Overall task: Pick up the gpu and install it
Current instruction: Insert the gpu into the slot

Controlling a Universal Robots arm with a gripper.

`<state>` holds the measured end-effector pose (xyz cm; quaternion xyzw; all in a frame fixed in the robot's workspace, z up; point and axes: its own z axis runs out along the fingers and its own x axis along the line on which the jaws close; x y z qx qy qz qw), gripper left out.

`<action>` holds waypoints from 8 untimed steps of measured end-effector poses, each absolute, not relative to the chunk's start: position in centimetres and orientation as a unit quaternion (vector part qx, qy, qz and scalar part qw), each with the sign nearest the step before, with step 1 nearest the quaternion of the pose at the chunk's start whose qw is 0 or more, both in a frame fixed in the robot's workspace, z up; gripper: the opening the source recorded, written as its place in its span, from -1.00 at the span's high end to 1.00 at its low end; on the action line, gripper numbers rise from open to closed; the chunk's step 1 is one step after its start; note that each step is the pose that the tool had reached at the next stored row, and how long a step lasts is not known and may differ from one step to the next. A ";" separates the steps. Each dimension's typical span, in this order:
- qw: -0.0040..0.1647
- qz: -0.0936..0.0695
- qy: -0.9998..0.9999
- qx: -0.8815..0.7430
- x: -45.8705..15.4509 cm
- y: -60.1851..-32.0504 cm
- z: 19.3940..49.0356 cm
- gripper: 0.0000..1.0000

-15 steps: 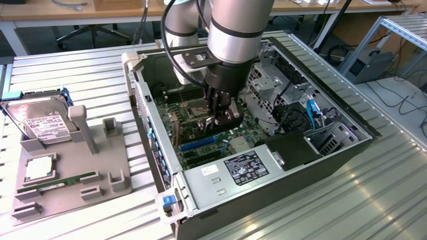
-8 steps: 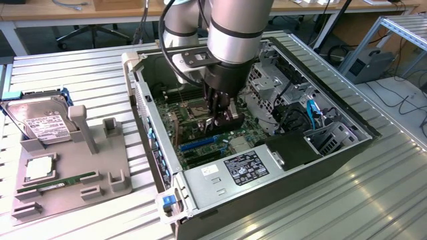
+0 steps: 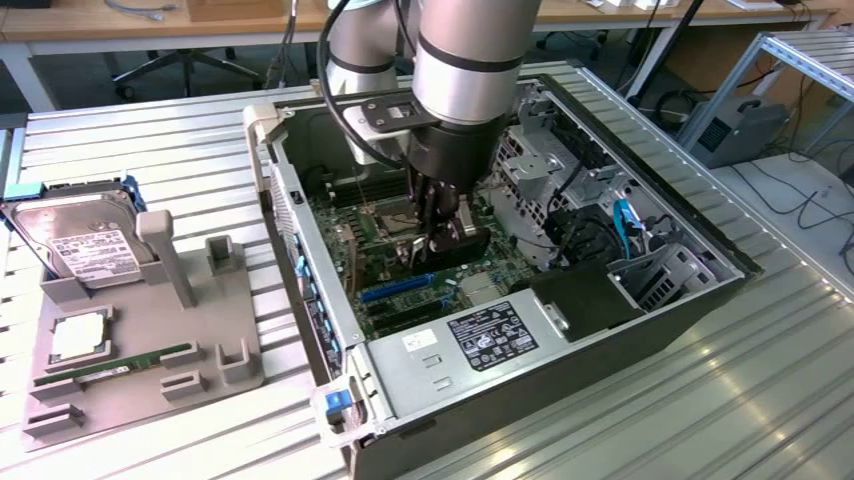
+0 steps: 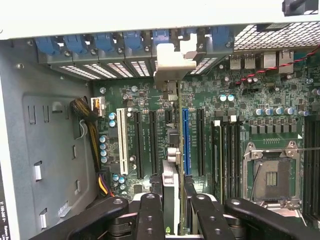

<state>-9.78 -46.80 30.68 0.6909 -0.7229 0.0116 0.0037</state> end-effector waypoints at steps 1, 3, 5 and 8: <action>0.004 0.012 -0.723 0.691 -9.8 -46.8 30.6 0.47; 0.004 0.012 -0.723 0.691 -9.8 -46.6 30.6 0.47; 0.004 0.012 -0.723 0.691 -9.8 -46.6 30.6 0.47; 0.008 0.017 -0.723 0.691 -9.8 -46.6 30.6 0.47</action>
